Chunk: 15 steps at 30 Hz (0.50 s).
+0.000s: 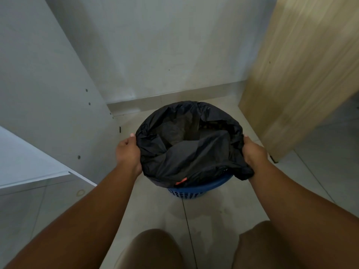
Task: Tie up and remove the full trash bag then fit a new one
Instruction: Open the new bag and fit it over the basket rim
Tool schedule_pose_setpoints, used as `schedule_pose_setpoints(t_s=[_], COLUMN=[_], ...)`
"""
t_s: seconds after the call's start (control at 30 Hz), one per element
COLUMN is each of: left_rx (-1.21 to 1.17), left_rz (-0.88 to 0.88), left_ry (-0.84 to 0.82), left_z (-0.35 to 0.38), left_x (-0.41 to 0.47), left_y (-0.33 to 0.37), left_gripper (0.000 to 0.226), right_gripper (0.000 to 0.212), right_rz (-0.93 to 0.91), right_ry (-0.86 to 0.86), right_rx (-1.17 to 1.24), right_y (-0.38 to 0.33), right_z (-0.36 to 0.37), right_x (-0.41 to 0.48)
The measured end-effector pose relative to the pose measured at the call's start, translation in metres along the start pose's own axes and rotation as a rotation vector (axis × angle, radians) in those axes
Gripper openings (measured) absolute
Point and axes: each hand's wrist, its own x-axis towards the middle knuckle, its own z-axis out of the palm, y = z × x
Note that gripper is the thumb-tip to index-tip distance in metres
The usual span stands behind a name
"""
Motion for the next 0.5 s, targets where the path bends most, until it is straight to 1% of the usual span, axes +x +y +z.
schedule_pose_setpoints(t_s=[0.07, 0.1, 0.17, 0.2, 0.23, 0.27, 0.33, 0.37, 0.43, 0.5], left_rx=[0.036, 0.069, 0.142, 0.179, 0.215, 0.243, 0.244, 0.25, 0.273, 0.302], left_rz=[0.057, 0.087, 0.133, 0.164, 0.193, 0.218, 0.219, 0.215, 0.206, 0.189], left_ry=[0.071, 0.106, 0.143, 0.157, 0.171, 0.177, 0.143, 0.123, 0.103, 0.117], left_z=[-0.001, -0.003, -0.006, -0.008, -0.01, -0.012, -0.014, -0.015, -0.013, -0.007], left_x=[0.0, -0.001, -0.007, -0.012, -0.017, -0.021, -0.028, -0.031, -0.035, -0.037], left_y=[-0.006, -0.009, -0.012, -0.012, -0.013, -0.014, -0.019, -0.022, -0.025, -0.025], left_gripper=[0.041, 0.044, 0.049, 0.051, 0.054, 0.055, 0.054, 0.053, 0.049, 0.047], right_gripper=[0.034, 0.032, 0.046, 0.051, 0.051, 0.046, 0.032, 0.03, 0.028, 0.022], right_rz=[-0.15, -0.239, -0.396, -0.443, -0.475, -0.503, -0.559, -0.577, -0.56, -0.476], right_ry=[0.106, 0.149, 0.2, 0.204, 0.193, 0.175, 0.135, 0.122, 0.107, 0.111], right_rx=[-0.009, -0.027, -0.101, -0.141, -0.179, -0.222, -0.336, -0.39, -0.433, -0.38], right_y=[0.007, 0.01, 0.016, 0.017, 0.018, 0.018, 0.018, 0.018, 0.019, 0.019], right_z=[0.0, 0.0, -0.001, -0.003, -0.005, -0.007, -0.009, -0.008, -0.006, -0.004], right_x=[-0.004, -0.01, -0.022, -0.026, -0.029, -0.033, -0.04, -0.042, -0.043, -0.04])
